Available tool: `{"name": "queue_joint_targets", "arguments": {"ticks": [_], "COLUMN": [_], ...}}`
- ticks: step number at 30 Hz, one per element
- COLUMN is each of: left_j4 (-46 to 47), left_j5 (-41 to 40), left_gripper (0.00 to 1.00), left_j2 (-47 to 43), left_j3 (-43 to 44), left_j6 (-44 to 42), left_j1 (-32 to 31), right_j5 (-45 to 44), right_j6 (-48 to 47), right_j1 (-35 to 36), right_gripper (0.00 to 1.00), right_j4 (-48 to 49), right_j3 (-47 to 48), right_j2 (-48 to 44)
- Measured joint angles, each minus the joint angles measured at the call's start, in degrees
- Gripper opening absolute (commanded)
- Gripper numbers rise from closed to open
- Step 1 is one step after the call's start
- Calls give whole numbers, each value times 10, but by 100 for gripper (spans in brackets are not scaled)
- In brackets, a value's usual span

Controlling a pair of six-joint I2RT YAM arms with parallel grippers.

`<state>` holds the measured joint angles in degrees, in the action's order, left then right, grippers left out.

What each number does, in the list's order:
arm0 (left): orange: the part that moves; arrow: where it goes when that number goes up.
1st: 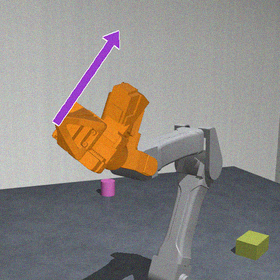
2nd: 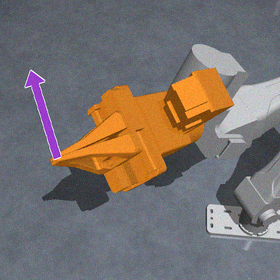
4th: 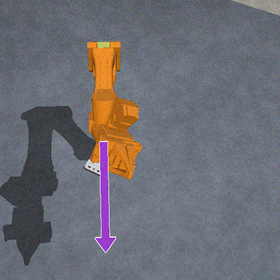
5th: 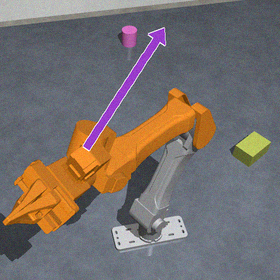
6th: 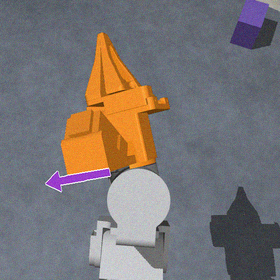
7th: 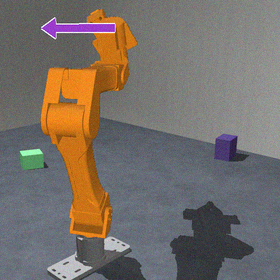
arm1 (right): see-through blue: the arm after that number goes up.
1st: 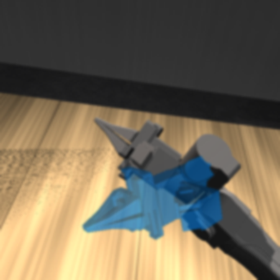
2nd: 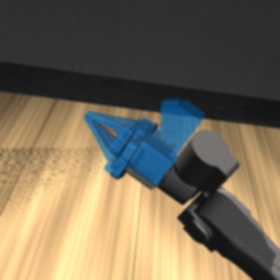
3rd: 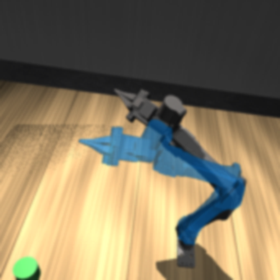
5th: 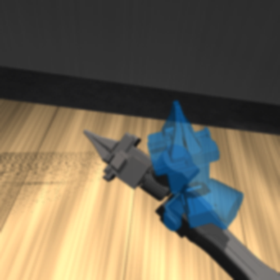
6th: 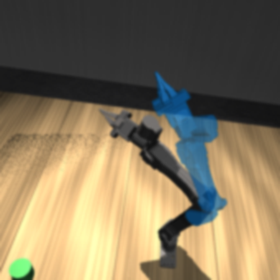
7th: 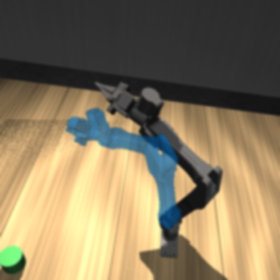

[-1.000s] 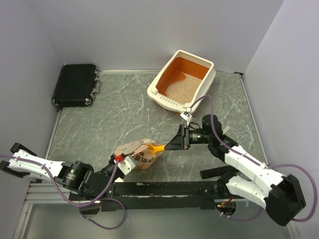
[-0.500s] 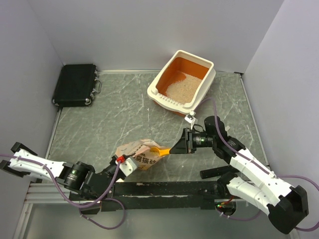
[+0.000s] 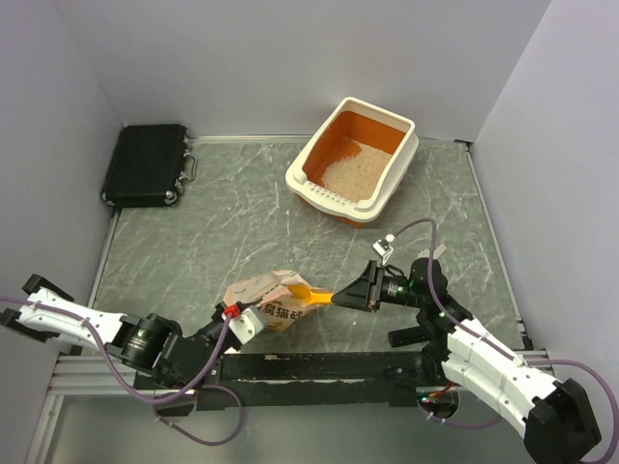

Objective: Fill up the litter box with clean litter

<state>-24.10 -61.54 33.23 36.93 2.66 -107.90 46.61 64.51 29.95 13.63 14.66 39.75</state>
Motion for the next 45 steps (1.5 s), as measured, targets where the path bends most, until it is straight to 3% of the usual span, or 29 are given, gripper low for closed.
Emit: {"name": "queue_joint_targets", "arguments": {"ticks": [8, 12, 22, 33, 45], "left_j4": [-5, -7, -44, -49, -74], "left_j5": [-15, -31, -90, -97, -131], "left_gripper": [1, 1, 1, 1, 1], "left_j2": [-5, -3, 15, 15, 37], "left_j3": [0, 0, 15, 15, 24], "left_j6": [1, 9, 48, 61, 109], "left_j1": [-4, -5, -17, -27, -31], "right_j5": [-31, -42, -70, -96, -115], "right_j6": [92, 109, 101, 78, 74], "right_j1": [0, 0, 0, 0, 2], "right_gripper": [0, 0, 0, 0, 0], "right_j4": [141, 161, 76, -41, -128], "right_j3": [-84, -104, -104, -95, -55], "right_j2": [-34, -59, -181, -275, -301]}}
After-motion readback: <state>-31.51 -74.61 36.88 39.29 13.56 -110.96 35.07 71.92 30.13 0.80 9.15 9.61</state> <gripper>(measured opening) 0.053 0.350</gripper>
